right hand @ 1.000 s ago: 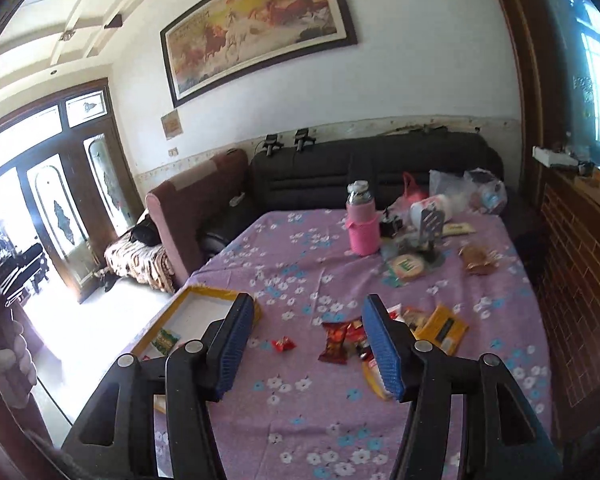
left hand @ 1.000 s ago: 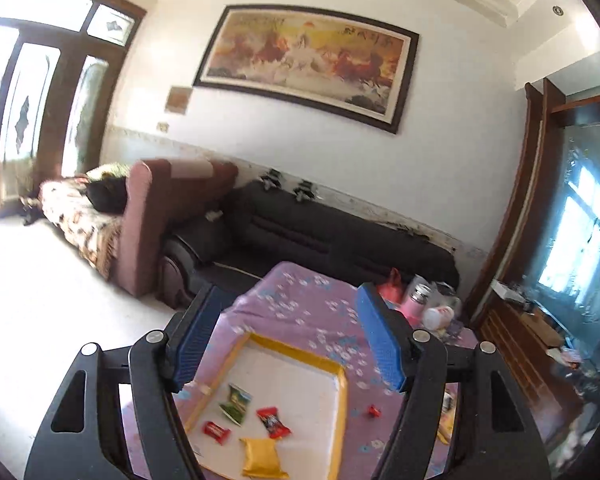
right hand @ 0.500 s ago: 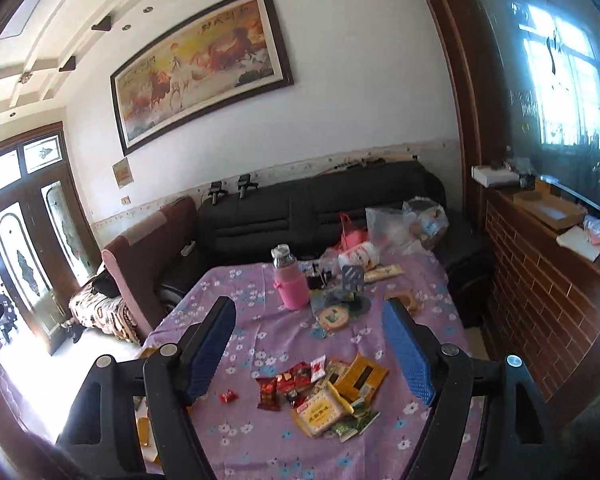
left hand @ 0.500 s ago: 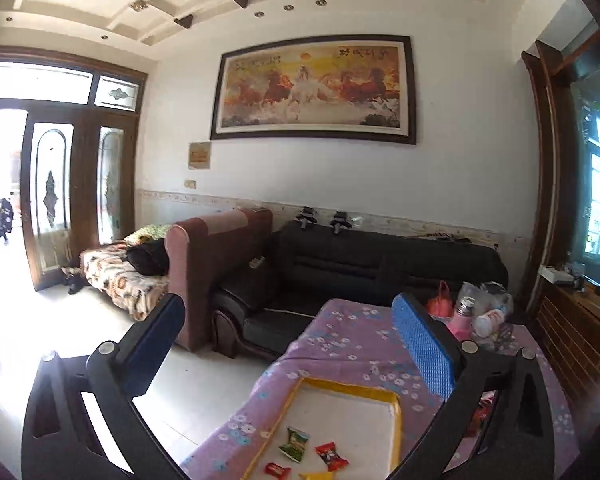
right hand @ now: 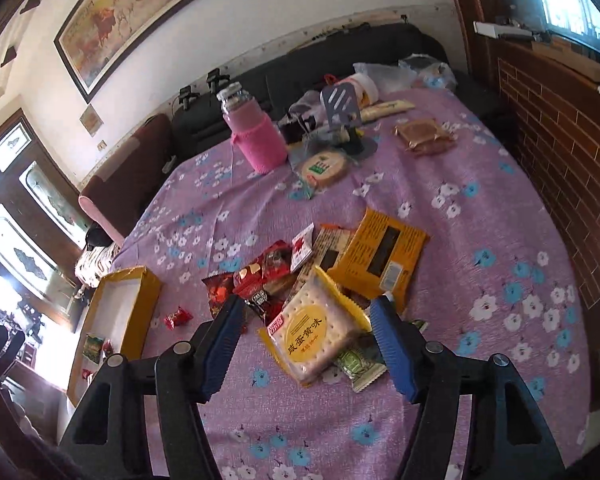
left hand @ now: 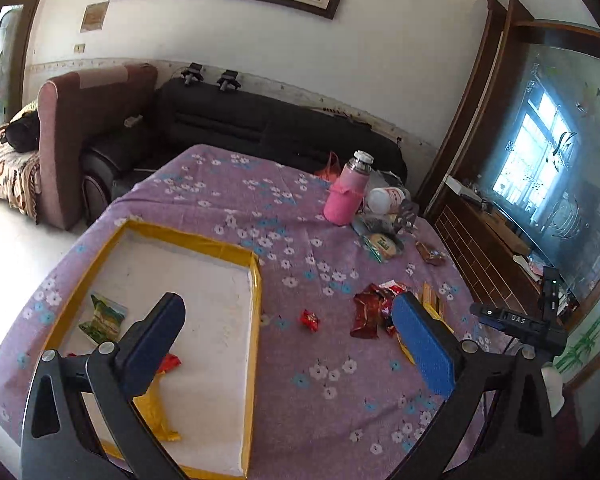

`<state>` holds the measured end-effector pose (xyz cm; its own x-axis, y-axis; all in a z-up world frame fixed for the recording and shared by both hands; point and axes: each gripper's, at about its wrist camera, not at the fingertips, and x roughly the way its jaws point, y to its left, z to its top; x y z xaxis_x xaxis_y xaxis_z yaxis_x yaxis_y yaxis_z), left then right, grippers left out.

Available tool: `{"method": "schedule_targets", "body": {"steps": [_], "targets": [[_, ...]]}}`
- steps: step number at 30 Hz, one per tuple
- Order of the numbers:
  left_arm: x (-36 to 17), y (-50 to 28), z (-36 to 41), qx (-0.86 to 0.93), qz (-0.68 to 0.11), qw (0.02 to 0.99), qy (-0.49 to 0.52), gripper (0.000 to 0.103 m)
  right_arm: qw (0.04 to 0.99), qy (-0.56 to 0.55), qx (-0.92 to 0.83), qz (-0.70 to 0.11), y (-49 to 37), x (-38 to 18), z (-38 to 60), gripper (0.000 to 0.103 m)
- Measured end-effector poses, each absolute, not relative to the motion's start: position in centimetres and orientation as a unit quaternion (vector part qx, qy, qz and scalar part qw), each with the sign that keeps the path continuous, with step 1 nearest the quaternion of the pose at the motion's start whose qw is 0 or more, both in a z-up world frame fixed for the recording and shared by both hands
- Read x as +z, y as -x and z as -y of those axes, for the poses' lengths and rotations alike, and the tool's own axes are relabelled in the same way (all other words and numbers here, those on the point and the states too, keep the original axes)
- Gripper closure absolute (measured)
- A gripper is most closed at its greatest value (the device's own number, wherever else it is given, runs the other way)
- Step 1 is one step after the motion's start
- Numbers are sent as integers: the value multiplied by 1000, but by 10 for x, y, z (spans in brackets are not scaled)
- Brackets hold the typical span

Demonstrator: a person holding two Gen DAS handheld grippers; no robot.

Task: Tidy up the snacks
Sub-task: 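Move both tools toward the remaining snacks on the cloth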

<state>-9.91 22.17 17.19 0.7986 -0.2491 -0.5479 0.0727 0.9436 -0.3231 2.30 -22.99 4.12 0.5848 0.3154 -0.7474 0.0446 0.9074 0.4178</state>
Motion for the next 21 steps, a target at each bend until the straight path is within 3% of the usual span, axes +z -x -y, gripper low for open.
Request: {"method": "schedule_targets", "body": {"steps": [9, 19, 20, 21], "targets": [[129, 93, -215, -94, -345, 919, 164, 0, 837, -222, 129, -484, -73, -4, 172, 36], [116, 92, -217, -93, -361, 914, 164, 0, 828, -171, 154, -511, -109, -29, 83, 43], [115, 90, -217, -94, -364, 912, 164, 0, 828, -165, 150, -514, -110, -33, 78, 48], [114, 88, -215, -97, -367, 911, 163, 0, 826, -161, 149, -518, -112, -37, 74, 64]]}}
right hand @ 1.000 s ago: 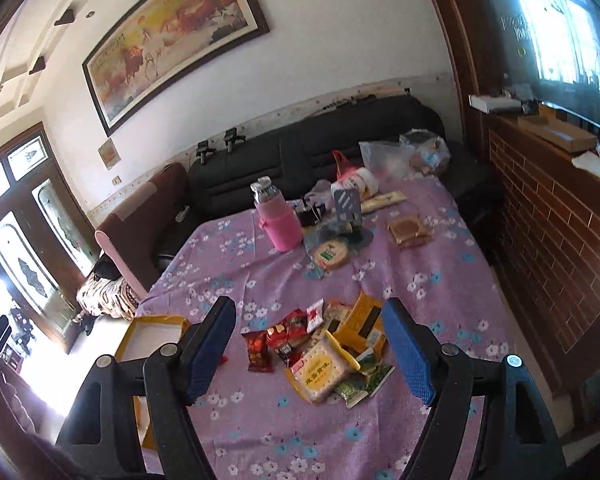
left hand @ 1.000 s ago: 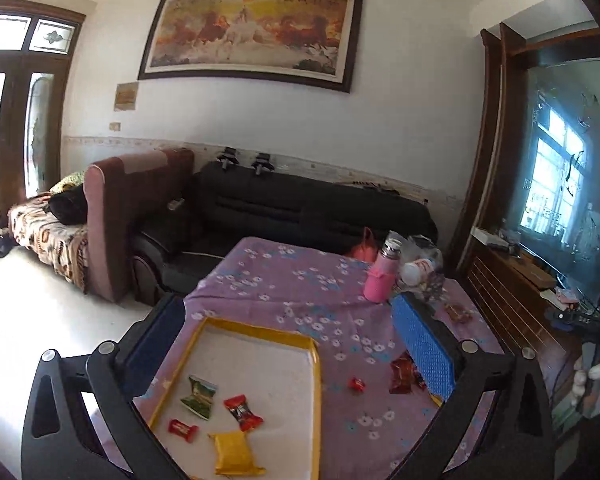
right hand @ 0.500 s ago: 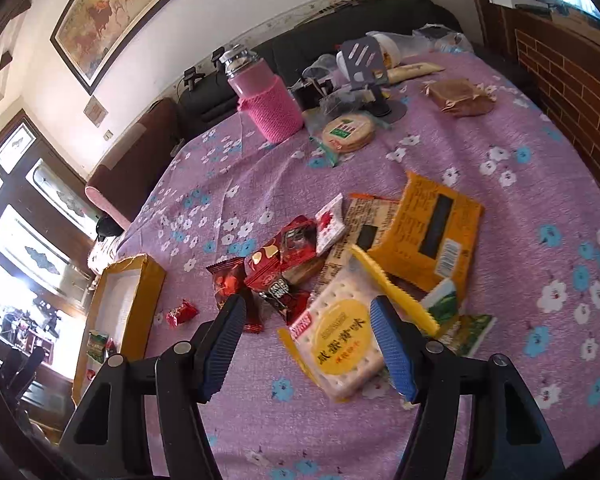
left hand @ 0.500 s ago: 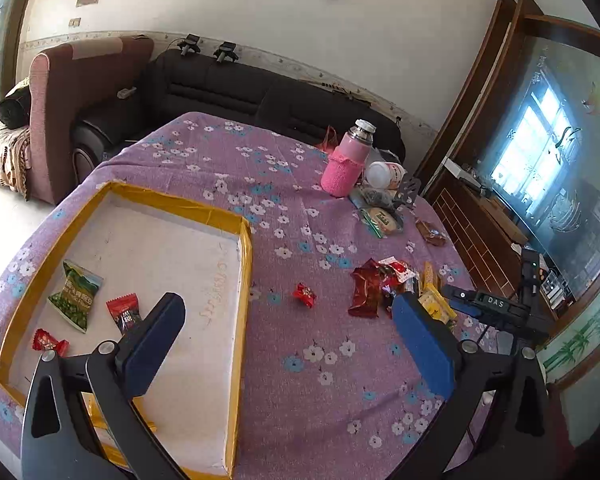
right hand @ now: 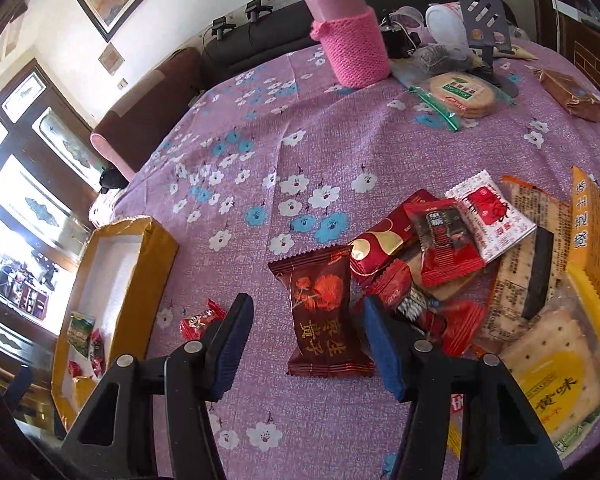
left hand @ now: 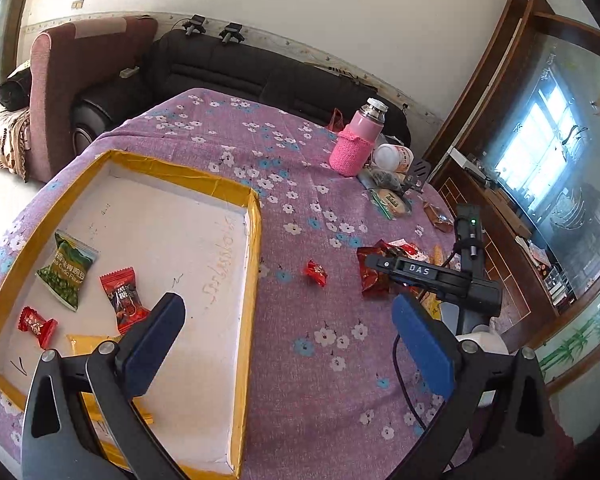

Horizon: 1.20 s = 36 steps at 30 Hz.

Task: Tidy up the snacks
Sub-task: 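Move both tools toward the remaining snacks on the cloth, then grasp the brown candy with the right tool while the left tool grasps a red candy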

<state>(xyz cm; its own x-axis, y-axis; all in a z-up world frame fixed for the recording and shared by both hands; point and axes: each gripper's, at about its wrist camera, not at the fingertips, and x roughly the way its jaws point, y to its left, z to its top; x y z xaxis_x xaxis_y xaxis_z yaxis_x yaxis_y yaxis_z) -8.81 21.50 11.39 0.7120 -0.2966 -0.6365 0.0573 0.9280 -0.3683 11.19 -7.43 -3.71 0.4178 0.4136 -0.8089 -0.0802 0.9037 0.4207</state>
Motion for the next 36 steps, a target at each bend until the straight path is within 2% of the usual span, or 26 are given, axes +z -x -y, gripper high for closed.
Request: {"method": "schedule_targets", "body": {"steps": [1, 7, 10, 11, 12, 14, 16, 25, 26, 27, 28, 30, 36], "targets": [[113, 86, -212, -100, -369, 910, 161, 0, 824, -155, 148, -524, -112, -42, 71, 76], [107, 62, -182, -133, -388, 903, 130, 0, 832, -184, 155, -500, -89, -40, 85, 76], [98, 38, -158, -149, -407, 895, 102, 6, 834, -227, 169, -473, -69, -37, 102, 76], [93, 28, -149, -152, -416, 892, 91, 13, 833, -241, 177, -466, -63, -38, 108, 76], [87, 18, -140, -154, -426, 888, 80, 25, 831, -255, 183, -459, -58, -40, 113, 76], [71, -1, -125, -153, -445, 880, 57, 37, 829, -274, 192, -448, -53, -44, 121, 76], [58, -15, -114, -137, -453, 880, 31, 41, 828, -282, 196, -444, -51, -47, 128, 76], [17, -46, -87, -110, -486, 866, -40, 42, 819, -291, 214, -446, -55, -49, 130, 76], [14, -47, -85, -113, -491, 863, -44, 61, 818, -294, 215, -445, -55, -49, 130, 76], [14, -46, -83, -107, -485, 866, -58, 72, 817, -297, 215, -445, -56, -49, 131, 76], [14, -44, -81, -106, -483, 866, -69, 78, 816, -298, 216, -446, -56, -49, 131, 76], [16, -42, -82, -112, -483, 866, -62, 86, 815, -300, 215, -446, -55, -50, 132, 76], [29, -28, -91, -118, -461, 879, -29, 86, 819, -294, 217, -443, -54, -49, 130, 76]]}}
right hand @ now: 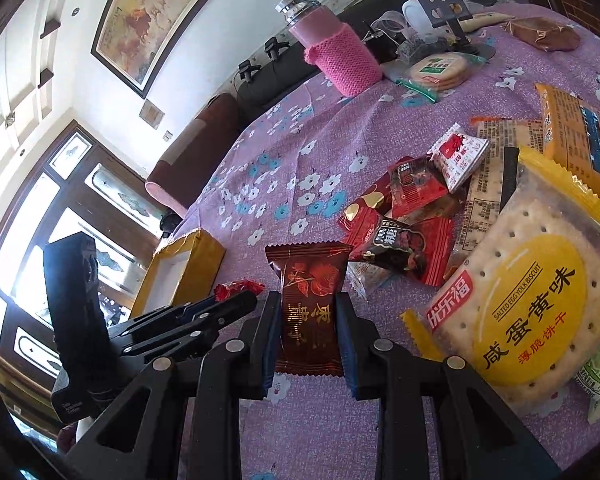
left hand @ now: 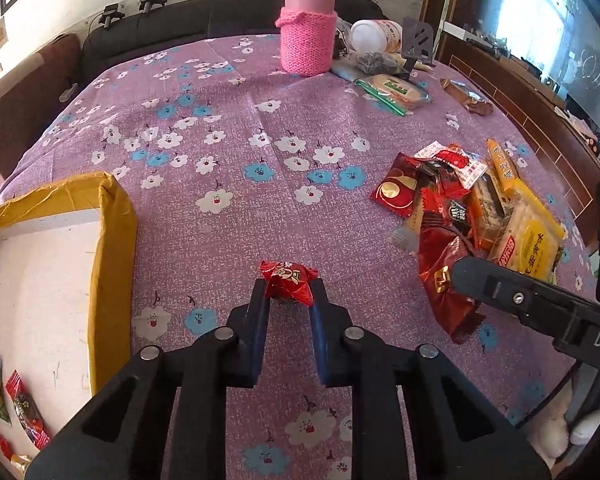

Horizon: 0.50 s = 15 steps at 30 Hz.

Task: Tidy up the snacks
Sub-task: 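Grasp the brown candy with the right tool while the left tool grasps a red candy, then carry both candies over the white tray and open both tools to drop them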

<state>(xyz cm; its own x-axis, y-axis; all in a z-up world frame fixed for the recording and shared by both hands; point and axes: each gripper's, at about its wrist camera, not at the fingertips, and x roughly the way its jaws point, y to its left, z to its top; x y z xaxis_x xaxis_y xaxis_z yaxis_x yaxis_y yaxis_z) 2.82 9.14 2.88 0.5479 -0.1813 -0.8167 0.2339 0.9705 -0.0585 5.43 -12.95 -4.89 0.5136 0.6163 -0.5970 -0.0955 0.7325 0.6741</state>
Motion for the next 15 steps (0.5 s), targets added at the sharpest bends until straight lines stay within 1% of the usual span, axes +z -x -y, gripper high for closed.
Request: {"method": "schedule_targets", "body": {"steps": [6, 11, 15], "targets": [[57, 1, -120, -122, -431, 893, 42, 86, 821, -289, 223, -438, -53, -46, 126, 76], [80, 43, -179, -90, -399, 905, 116, 86, 824, -275, 230, -439, -51, -46, 117, 76], [86, 77, -232, -40, -379, 913, 146, 86, 829, -256, 230, -442, -47, -42, 103, 76]]}}
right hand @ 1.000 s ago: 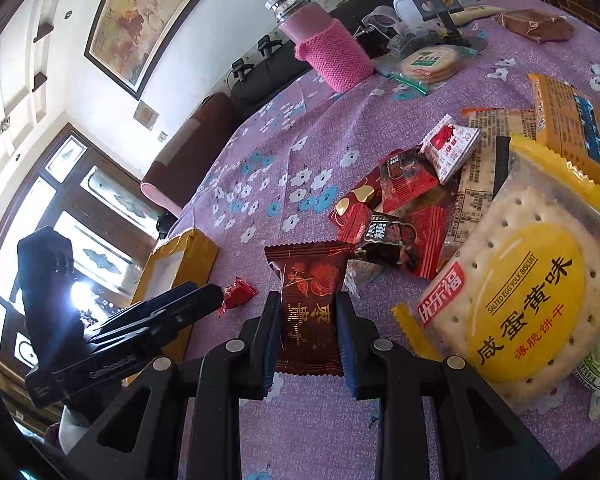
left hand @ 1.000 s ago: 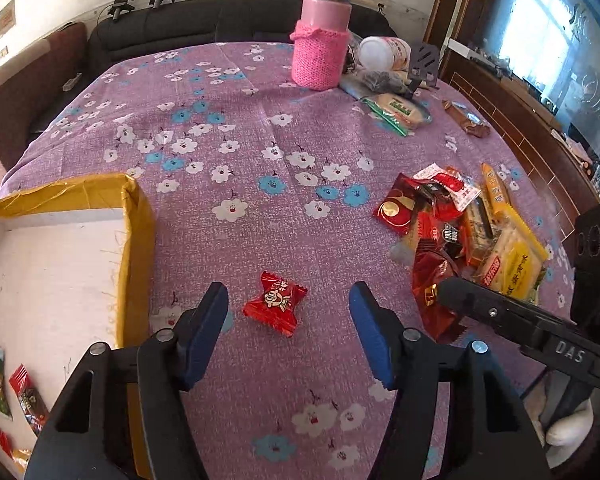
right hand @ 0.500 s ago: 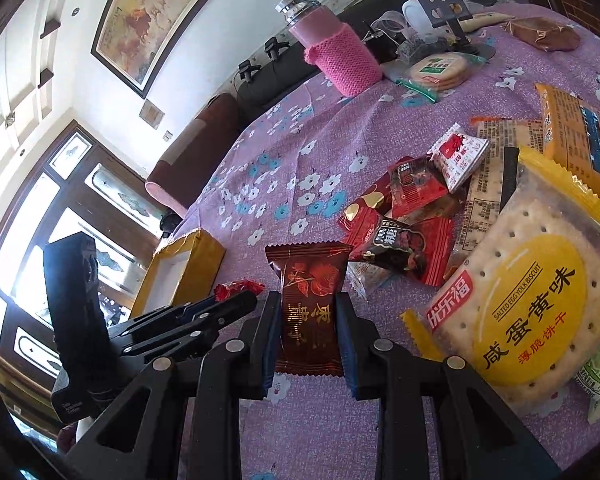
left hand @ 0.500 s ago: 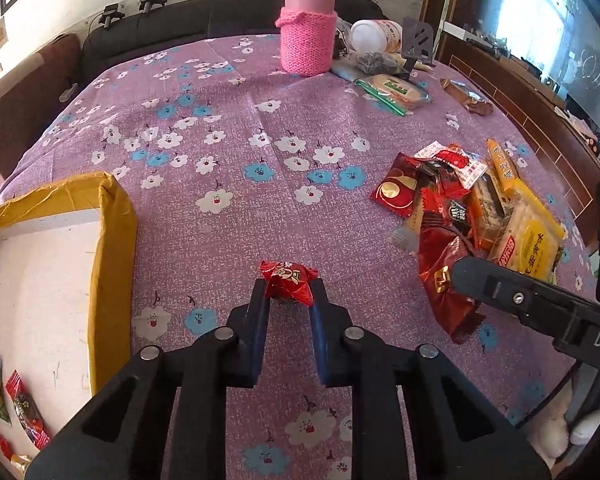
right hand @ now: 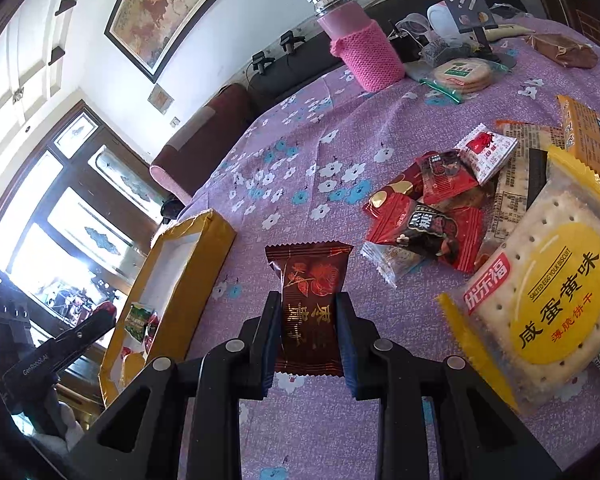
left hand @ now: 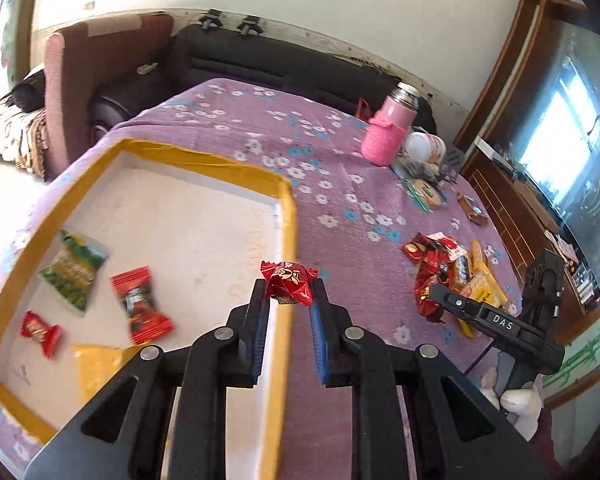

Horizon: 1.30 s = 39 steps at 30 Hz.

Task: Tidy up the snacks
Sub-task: 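Carry both candies over the white tray and open both tools to drop them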

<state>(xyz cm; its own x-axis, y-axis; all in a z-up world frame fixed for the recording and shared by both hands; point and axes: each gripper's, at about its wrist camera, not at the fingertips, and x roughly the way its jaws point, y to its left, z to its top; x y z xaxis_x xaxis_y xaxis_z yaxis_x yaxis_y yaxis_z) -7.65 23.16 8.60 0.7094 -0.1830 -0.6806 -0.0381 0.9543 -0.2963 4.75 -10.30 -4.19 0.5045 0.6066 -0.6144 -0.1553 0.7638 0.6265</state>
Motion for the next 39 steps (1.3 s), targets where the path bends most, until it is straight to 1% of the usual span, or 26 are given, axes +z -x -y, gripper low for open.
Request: {"method": "schedule_targets", "body": {"steps": [5, 12, 16, 20, 21, 22, 25, 27, 28, 31, 32, 33, 39], "targets": [[81, 104, -293, 24, -365, 913, 181, 86, 822, -231, 276, -440, -31, -12, 54, 76], [62, 119, -344, 61, -358, 903, 229, 85, 793, -155, 377, -454, -8, 32, -69, 77], [54, 120, -363, 70, -361, 899, 238, 85, 779, -102, 399, -473, 2, 33, -132, 77], [51, 121, -377, 72, -362, 895, 249, 85, 771, -69, 393, -496, 7, 16, -171, 77], [50, 122, -380, 71, -361, 895, 252, 81, 770, -63, 390, -501, 8, 11, -178, 77], [50, 123, -381, 72, -360, 895, 253, 80, 772, -55, 385, -502, 9, 8, -183, 76], [51, 130, -388, 78, -356, 896, 254, 71, 783, -34, 372, -497, 10, 5, -193, 71], [54, 133, -390, 83, -352, 895, 261, 58, 785, -33, 367, -498, 11, 5, -195, 70], [56, 135, -390, 85, -347, 896, 264, 56, 786, -32, 365, -498, 11, 5, -196, 70], [66, 141, -389, 90, -333, 900, 267, 47, 794, -30, 360, -489, 13, 10, -192, 61], [69, 142, -388, 93, -330, 900, 268, 42, 798, -33, 358, -484, 13, 13, -189, 57], [72, 143, -386, 95, -327, 901, 271, 37, 801, -37, 357, -479, 13, 15, -186, 56], [91, 145, -358, 59, -316, 905, 278, 36, 819, -75, 346, -451, 17, 30, -144, 53]]}}
